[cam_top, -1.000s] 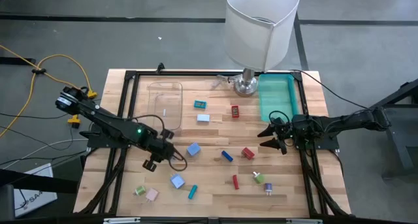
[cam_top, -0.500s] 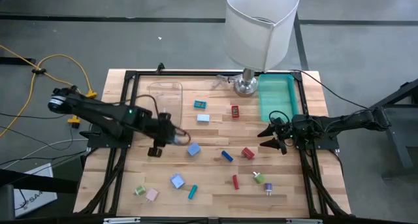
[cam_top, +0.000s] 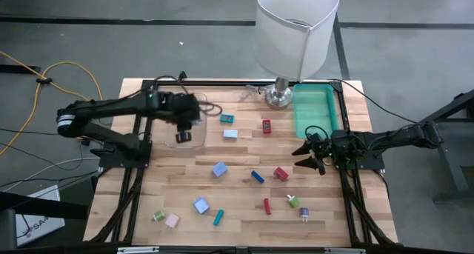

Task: Pick & Place Office items
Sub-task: Put the middle left blue charger adapter into the transparent bin, then put the bottom left blue charger adapter into the transparent bin

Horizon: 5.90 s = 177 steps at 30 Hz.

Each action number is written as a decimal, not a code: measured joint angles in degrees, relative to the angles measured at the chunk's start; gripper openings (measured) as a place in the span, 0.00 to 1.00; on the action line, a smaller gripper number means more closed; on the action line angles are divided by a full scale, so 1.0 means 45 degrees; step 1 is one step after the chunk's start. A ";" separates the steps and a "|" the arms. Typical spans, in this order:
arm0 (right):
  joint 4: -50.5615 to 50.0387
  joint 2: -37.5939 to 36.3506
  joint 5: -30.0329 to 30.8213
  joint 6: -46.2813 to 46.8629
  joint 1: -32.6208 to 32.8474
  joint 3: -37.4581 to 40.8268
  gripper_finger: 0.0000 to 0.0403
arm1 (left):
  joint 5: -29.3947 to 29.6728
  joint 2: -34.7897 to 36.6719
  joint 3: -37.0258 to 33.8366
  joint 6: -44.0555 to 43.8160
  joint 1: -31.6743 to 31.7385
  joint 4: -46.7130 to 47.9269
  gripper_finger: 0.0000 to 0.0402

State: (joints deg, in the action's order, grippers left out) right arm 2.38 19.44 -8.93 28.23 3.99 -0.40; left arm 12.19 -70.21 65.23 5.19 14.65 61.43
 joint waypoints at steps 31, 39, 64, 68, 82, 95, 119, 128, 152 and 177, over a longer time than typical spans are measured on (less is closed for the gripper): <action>-0.0001 0.0000 0.0000 0.0000 0.0004 0.0000 0.58 | 0.1860 -0.2707 -0.2237 0.1277 0.2821 -0.4542 0.30; -0.0001 0.0000 0.0000 0.0000 0.0002 0.0000 0.58 | 0.1465 -0.2707 -0.3228 0.2213 0.3645 -0.6148 0.30; -0.0001 0.0000 0.0000 0.0000 0.0003 0.0000 0.58 | -0.0029 -0.2704 -0.3560 0.3138 0.4469 -0.6185 0.43; -0.0001 0.0000 0.0000 0.0000 0.0001 0.0000 0.58 | -0.0029 -0.2702 -0.3560 0.3138 0.4469 -0.6184 0.43; -0.0001 0.0000 0.0000 0.0000 0.0001 0.0000 0.58 | 0.0351 -0.0733 -0.3555 0.3100 0.3946 -0.5698 0.43; -0.0001 0.0000 0.0000 0.0000 0.0004 0.0000 0.58 | 0.0685 0.0936 -0.3551 0.2081 0.1918 -0.5654 0.43; -0.0001 0.0000 0.0000 0.0000 0.0004 0.0000 0.58 | 0.0603 0.0931 -0.1682 -0.3263 -0.2267 -0.3561 0.43; -0.0001 0.0000 0.0000 0.0000 0.0002 0.0000 0.58 | -0.0453 0.0817 -0.1613 -0.4200 -0.4631 -0.3162 0.43; 0.0062 0.0000 -0.0005 0.0000 -0.0001 0.0000 0.58 | -0.3958 -0.2233 -0.1613 -0.1472 -0.8722 -0.5142 0.43; 0.0154 0.0000 -0.0015 0.0000 0.0002 0.0000 0.58 | -0.4821 -0.2776 -0.1613 -0.0718 -0.8970 -0.6635 0.56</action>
State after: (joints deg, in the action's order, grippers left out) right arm 3.07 19.44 -8.99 28.23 4.00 -0.40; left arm -9.51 -82.70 57.98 1.96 -25.72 31.57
